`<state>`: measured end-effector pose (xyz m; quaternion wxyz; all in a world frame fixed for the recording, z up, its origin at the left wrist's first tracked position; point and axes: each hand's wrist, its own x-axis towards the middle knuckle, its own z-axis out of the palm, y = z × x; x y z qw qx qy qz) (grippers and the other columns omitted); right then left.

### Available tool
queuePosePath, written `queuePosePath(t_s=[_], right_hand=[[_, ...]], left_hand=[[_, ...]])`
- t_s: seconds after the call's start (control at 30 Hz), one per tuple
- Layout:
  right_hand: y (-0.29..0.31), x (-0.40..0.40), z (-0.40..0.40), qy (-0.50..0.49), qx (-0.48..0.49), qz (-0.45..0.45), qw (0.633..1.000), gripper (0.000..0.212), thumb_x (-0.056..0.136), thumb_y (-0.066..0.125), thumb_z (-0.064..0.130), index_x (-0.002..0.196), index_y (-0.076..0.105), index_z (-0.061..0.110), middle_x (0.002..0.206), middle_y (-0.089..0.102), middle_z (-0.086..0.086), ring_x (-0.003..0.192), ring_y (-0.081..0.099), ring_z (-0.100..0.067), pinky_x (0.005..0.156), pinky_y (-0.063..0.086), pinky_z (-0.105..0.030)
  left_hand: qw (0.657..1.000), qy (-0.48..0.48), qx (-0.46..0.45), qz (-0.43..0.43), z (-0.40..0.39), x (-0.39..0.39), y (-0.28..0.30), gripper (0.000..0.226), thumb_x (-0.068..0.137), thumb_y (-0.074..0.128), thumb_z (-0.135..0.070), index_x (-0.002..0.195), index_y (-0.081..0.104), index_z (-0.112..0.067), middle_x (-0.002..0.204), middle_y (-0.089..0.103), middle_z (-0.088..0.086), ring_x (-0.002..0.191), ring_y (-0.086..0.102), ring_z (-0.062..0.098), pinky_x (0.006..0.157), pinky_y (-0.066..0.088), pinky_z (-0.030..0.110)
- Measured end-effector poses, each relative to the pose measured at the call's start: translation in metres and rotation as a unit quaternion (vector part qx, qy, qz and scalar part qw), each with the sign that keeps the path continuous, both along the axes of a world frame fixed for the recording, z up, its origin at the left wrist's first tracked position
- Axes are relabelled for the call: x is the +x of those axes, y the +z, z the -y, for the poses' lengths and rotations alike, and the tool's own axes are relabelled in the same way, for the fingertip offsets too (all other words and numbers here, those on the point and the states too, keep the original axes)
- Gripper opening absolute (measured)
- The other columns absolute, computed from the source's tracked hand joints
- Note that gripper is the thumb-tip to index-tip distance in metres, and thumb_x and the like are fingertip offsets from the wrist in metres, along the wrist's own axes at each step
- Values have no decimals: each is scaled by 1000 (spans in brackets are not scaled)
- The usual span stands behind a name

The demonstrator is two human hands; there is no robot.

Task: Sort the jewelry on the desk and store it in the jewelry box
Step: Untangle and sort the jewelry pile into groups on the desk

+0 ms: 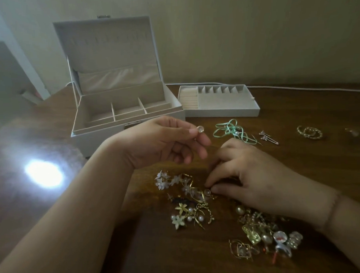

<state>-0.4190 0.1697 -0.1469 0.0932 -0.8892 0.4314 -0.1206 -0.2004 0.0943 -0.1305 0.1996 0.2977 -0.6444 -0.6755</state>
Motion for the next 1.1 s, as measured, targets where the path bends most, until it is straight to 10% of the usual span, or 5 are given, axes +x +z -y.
queuePosePath(t_s=[1.1], right_hand=[[38,-34,-17,12,114,-12,993,22,77,60,57,94,67,45,96,58,23,98,53,4,78,48,-23]], left_hand=[[998,-8,-42,34,-1,-3,-4,27,84,62,-34,95,76,-12,87,71,10,67,58,16,63,46,24]])
